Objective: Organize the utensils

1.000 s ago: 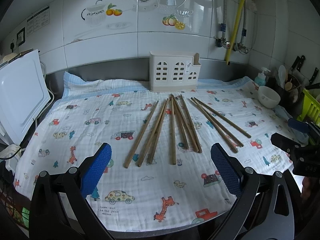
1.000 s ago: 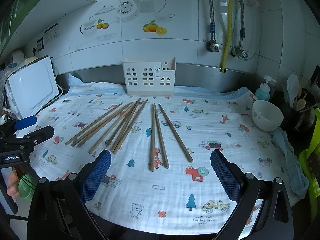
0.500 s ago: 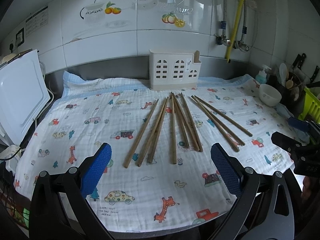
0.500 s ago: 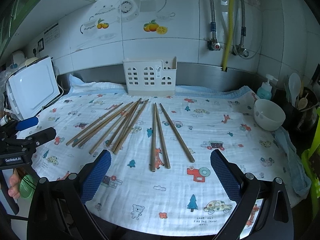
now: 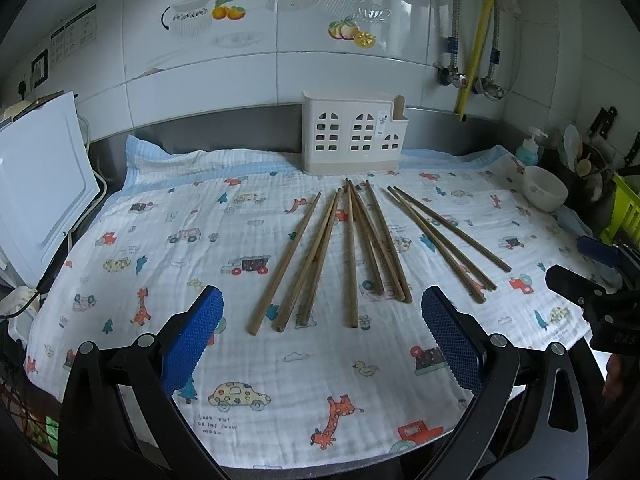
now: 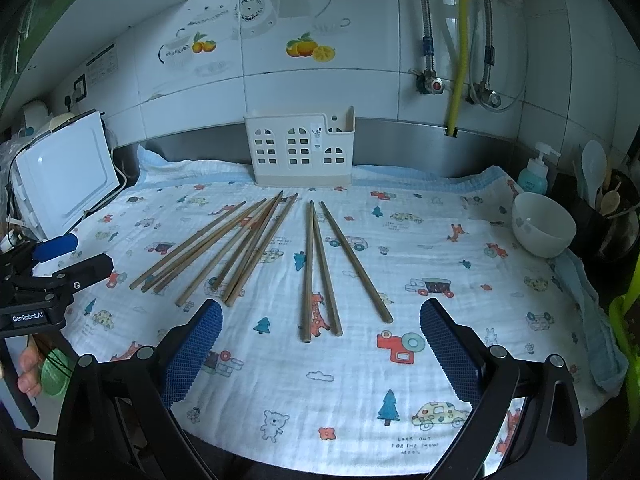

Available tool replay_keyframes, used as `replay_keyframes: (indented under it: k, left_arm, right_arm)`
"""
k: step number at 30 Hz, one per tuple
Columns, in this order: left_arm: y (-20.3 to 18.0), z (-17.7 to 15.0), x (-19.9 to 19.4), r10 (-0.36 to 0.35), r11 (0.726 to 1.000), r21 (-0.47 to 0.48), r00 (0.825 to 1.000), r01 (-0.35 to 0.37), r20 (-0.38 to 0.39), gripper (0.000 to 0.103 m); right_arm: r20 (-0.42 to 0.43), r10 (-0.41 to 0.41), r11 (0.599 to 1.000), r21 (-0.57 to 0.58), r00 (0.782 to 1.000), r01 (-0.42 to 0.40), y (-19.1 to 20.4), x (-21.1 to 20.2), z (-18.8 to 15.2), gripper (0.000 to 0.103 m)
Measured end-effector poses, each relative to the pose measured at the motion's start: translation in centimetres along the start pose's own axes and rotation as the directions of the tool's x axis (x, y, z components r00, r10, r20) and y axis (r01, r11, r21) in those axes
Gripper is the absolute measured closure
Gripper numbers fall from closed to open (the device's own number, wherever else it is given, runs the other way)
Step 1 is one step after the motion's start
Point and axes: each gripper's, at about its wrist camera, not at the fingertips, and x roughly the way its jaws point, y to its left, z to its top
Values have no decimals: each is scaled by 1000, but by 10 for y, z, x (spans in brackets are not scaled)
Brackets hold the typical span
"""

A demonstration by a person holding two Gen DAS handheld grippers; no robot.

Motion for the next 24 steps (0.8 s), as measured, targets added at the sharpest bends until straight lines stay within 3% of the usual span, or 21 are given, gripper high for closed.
replay_keyframes:
  k: [9, 21, 24]
  left_arm:
    - [4, 1, 4, -14, 1000, -10, 1000, 14, 3, 5]
    - [12, 1, 14, 24, 1000, -5, 1000, -24, -11, 5]
    - [15, 1, 17, 2, 1000, -18, 1000, -3, -18, 5]
  right_arm:
    - [-8, -2, 1000, -1, 1000, 2, -2, 4, 1, 7]
    - [-26, -11, 1000, 11, 1000, 12, -10, 16, 2, 8]
    - [-31, -11, 1000, 14, 999, 12, -11, 20, 2, 8]
